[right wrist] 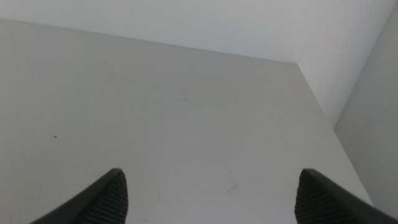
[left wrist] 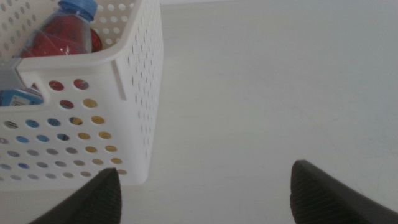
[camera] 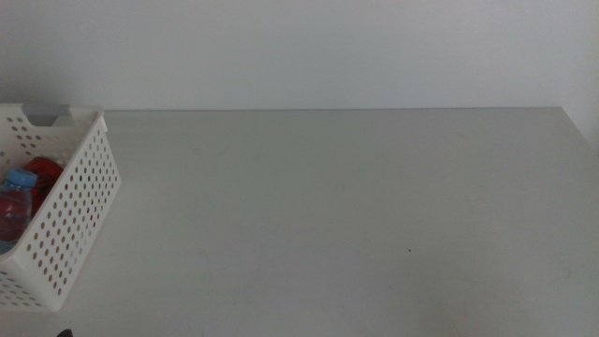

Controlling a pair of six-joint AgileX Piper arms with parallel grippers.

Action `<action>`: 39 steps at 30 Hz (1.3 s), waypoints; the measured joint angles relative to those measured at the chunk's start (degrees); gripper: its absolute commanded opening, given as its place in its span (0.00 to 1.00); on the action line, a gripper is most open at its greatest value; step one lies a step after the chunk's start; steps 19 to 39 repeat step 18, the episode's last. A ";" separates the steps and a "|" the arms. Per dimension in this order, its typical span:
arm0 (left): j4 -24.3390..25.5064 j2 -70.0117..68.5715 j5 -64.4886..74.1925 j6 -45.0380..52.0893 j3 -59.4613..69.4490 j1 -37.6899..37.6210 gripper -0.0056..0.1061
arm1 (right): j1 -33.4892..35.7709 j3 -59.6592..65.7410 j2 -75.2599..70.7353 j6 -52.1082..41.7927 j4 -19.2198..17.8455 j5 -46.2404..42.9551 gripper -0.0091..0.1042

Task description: Use arms to grab the bottles and put them into the dustbin to the left of the table.

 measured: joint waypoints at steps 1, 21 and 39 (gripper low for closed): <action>0.59 0.00 -0.05 0.00 0.00 0.00 0.88 | 0.00 0.00 0.00 0.00 0.00 0.00 0.75; 16.56 0.00 -3.40 -20.78 0.04 -3.54 0.88 | 0.00 0.00 0.00 0.00 0.00 0.06 0.75; 16.56 0.00 -3.40 -20.78 0.04 -3.54 0.88 | 0.00 0.00 0.00 0.00 0.00 0.06 0.75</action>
